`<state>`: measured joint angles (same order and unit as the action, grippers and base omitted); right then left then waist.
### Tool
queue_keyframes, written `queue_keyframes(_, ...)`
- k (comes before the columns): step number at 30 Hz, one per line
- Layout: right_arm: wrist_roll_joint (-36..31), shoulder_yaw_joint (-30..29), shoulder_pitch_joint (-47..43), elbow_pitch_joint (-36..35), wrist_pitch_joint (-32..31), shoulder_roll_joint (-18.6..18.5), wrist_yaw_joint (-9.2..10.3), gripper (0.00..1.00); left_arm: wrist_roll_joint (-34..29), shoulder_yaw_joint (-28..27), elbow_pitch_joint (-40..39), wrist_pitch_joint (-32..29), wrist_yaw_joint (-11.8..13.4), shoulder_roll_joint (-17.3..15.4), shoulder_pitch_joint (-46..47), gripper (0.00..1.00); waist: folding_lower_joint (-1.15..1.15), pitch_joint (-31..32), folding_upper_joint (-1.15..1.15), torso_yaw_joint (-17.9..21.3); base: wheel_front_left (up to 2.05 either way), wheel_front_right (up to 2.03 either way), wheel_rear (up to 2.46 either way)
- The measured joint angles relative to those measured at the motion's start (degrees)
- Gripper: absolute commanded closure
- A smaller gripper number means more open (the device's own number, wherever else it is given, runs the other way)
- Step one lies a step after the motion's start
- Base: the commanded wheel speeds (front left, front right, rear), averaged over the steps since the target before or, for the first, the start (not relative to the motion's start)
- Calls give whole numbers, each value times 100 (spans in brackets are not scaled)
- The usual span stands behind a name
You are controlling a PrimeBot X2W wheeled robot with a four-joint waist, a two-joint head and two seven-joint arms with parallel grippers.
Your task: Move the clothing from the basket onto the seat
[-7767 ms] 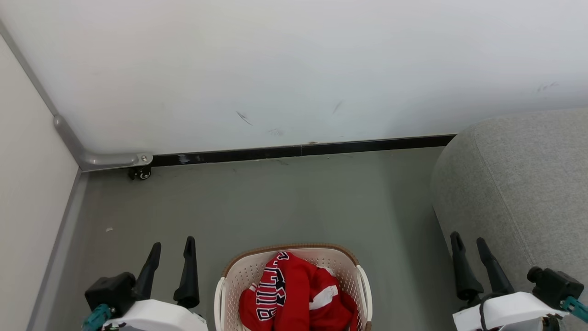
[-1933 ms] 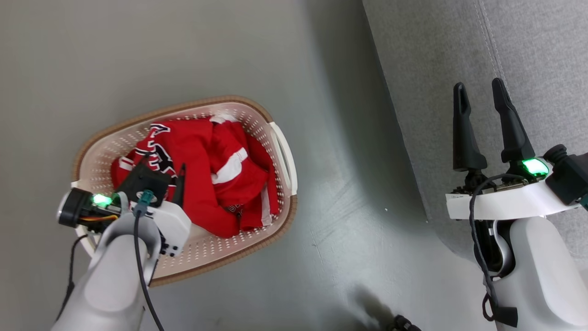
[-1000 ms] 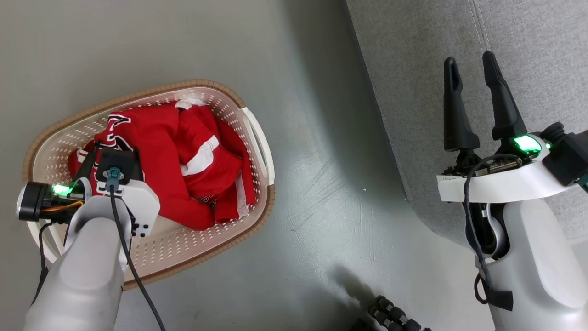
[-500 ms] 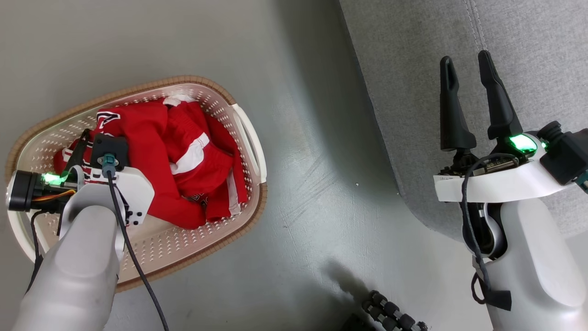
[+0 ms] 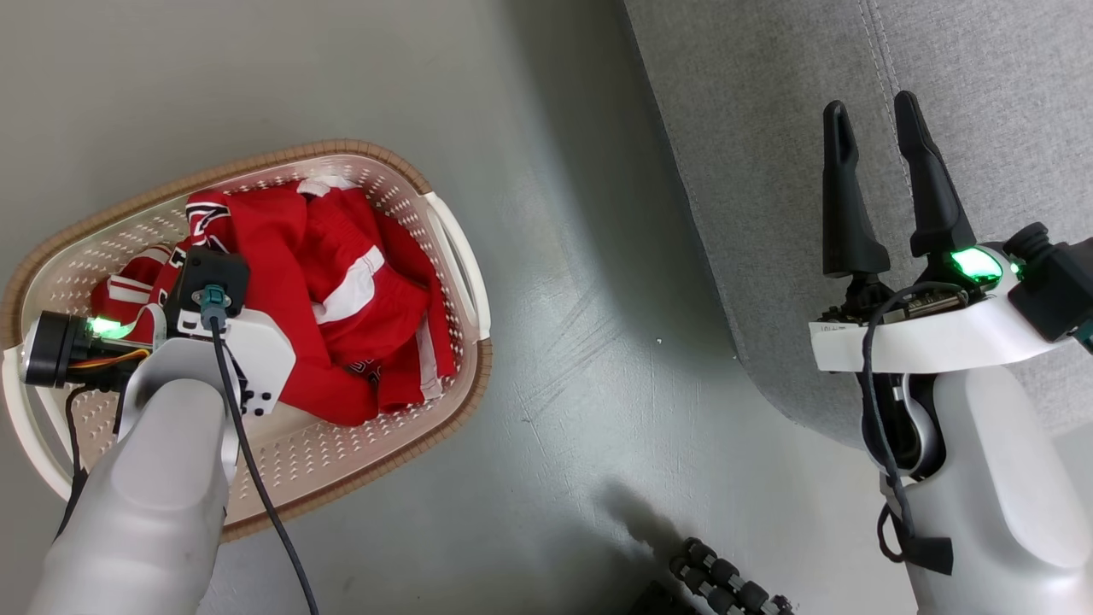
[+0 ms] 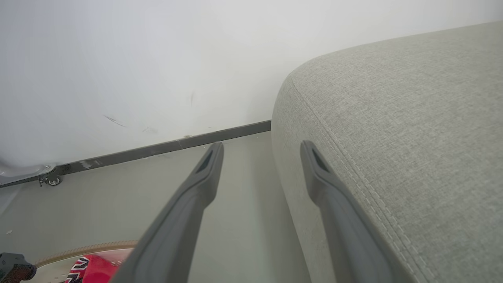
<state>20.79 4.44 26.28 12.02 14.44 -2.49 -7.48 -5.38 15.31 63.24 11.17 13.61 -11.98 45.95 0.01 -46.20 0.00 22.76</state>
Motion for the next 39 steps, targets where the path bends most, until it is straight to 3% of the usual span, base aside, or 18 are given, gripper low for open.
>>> queue_keyframes(24,-187,201,232,179,0,-3,0,0,-54,212,-526,297,-52,101,-14,100,0,339,0,-325,0,0,0)
queue_keyframes(39,-730,189,232,430,1,-12,0,0,159,185,-2038,299,-101,63,-460,100,0,880,0,-673,0,0,0)
